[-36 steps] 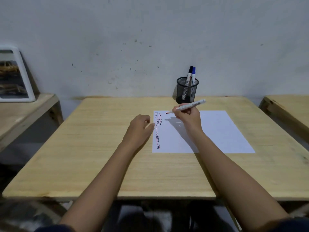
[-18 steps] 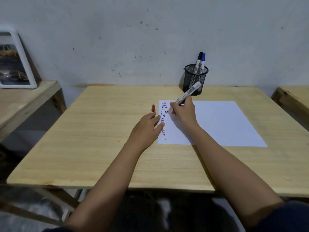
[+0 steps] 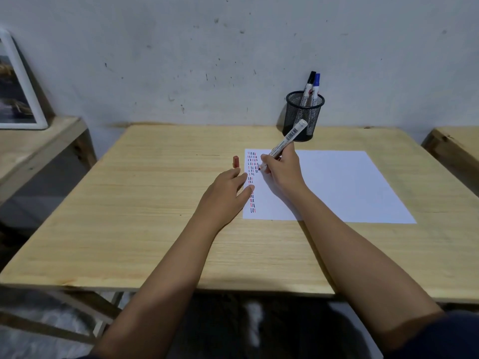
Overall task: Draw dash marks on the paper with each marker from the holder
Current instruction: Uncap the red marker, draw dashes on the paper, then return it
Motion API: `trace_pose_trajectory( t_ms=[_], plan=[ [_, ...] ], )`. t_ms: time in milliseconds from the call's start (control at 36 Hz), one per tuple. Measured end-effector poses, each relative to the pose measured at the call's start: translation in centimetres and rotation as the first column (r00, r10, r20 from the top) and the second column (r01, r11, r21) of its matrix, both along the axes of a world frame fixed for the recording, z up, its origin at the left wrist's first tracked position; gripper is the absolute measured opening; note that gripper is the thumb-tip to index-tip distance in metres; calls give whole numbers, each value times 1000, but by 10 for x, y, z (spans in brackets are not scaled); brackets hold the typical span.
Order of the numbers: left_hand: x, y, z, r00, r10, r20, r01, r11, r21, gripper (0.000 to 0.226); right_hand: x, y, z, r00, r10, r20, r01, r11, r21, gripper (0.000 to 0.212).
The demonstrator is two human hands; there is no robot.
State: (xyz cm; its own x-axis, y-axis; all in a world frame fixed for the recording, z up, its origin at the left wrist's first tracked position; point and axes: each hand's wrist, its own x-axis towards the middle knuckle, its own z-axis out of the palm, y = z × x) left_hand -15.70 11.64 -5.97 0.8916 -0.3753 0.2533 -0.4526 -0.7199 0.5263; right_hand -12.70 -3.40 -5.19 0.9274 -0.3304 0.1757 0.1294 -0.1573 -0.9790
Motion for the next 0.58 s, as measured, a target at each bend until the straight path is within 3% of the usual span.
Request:
trace_pose_trajectory(
  t_ms=[500, 583],
  plan=[
    [2, -1, -2, 1000, 3, 7, -3, 1000, -12, 40, -5, 2, 4, 998, -3, -56, -1, 998, -66, 20],
    [4, 0, -5, 1000, -2, 12, 3, 1000, -15, 38, -8, 2, 6, 999, -2, -38, 2, 1000, 10, 21]
  ],
)
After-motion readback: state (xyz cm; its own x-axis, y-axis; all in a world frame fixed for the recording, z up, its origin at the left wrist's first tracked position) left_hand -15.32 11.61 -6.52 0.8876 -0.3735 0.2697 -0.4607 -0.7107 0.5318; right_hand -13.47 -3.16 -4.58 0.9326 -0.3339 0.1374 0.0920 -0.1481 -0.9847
